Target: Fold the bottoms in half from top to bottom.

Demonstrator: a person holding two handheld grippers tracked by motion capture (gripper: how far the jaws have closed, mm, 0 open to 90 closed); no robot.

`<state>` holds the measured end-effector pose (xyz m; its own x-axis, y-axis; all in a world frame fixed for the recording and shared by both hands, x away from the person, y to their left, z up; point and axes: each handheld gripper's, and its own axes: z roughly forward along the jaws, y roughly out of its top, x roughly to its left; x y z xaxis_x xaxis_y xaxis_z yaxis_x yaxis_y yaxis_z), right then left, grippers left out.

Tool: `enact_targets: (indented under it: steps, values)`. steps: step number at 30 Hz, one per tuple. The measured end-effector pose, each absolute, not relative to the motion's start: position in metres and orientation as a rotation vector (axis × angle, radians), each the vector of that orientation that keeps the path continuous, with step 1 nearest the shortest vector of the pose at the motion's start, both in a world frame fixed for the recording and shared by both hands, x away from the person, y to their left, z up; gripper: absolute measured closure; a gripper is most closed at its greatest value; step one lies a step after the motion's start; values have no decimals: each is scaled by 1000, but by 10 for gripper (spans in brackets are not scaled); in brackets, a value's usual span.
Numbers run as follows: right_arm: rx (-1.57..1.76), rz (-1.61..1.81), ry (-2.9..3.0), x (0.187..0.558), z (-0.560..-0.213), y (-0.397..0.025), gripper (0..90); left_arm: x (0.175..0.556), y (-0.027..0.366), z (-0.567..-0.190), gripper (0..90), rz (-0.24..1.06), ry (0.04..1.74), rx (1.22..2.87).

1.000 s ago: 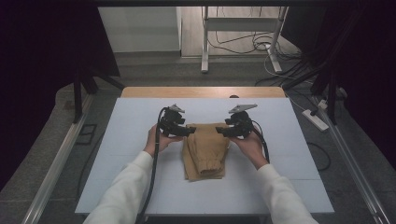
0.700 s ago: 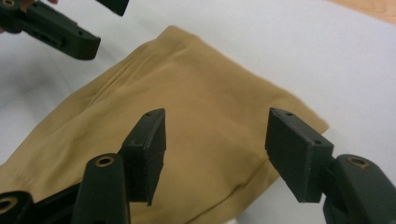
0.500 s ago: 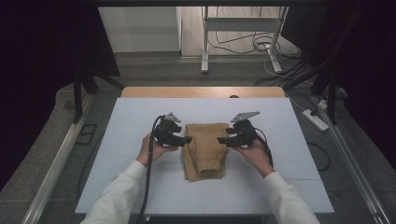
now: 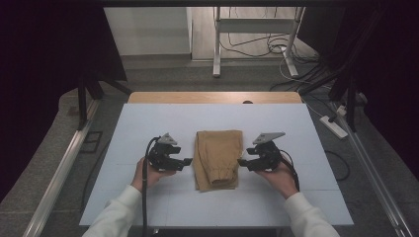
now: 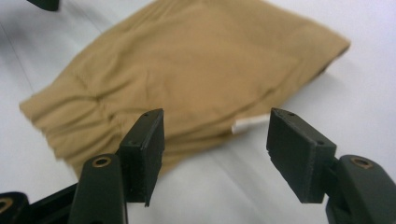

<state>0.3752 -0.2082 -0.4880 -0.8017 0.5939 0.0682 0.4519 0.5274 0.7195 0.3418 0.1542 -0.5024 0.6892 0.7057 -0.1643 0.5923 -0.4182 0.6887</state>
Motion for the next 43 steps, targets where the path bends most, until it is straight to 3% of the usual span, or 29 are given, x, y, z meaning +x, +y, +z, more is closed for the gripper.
enact_targets:
  steps: [21,43]
  values:
    - [945,1088,2577,332,-506,-265,354,287,195,-516,287,199,1051,2146]
    - [927,1109,2577,330,-505,-270,347,286,198,-518,274,202,1066,2140]
